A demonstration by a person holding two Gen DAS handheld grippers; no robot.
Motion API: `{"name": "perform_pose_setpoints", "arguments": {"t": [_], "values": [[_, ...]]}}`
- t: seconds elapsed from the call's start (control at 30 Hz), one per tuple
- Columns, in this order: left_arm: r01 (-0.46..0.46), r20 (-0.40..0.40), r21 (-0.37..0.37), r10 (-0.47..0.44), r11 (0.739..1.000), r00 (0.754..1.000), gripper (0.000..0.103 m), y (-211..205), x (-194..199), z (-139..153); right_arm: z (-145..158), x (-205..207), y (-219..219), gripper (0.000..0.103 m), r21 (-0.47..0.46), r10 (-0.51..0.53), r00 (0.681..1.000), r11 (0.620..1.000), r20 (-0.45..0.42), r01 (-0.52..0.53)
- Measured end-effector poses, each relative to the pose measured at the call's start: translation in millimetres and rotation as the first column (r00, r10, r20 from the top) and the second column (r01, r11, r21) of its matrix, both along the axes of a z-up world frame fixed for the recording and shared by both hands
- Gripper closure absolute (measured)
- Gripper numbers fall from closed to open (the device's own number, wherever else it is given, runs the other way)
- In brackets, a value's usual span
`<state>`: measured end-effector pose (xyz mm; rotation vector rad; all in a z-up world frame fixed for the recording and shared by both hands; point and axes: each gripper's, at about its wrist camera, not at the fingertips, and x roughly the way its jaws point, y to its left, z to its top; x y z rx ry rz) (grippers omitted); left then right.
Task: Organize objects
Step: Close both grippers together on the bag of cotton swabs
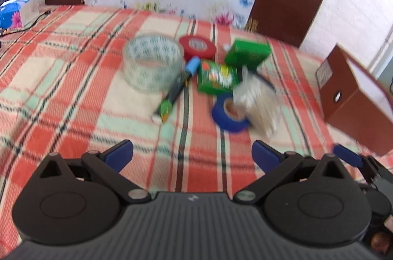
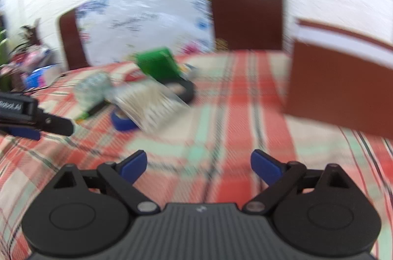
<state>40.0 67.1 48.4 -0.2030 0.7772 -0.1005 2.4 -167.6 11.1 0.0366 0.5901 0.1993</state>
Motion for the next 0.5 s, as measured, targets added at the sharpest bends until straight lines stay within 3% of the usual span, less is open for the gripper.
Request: {"name": "perform_pose_setpoints", "arguments": {"t": [0.2, 0.23, 0.3, 0.33, 0.5], "values": [[0.027, 0.013, -0.013, -0.026, 1.0, 1.0, 0.0, 9, -8, -3, 6, 67, 36, 0.009, -0.017, 0.192, 0.981, 0.981, 0.012, -0.192], [0.034, 0.014, -0.007, -0.034, 0.999, 0.999, 0.0, 11, -9, -4, 3, 78, 43, 0.016, -0.025, 0.23, 0.973, 0.973, -0.014, -0.23], [0.05, 0.019, 0.0, -0.05, 0.999, 0.999, 0.0, 15, -13, -4, -7, 91, 51, 0.043, -0.037, 0.275, 0.958, 0.96, -0.077, -0.278], [0.06, 0.022, 0.001, -0.06, 0.998, 0.998, 0.0, 15, -14, -4, -6, 89, 47, 0.061, 0.008, 0.279, 0.958, 0.96, -0.07, -0.279], [0.147, 0.027, 0.007, -0.147, 0.989, 0.989, 0.003, -2, -15, -4, 2, 43, 28, 0.066, 0.033, 0.248, 0.964, 0.969, -0.093, -0.246]]}}
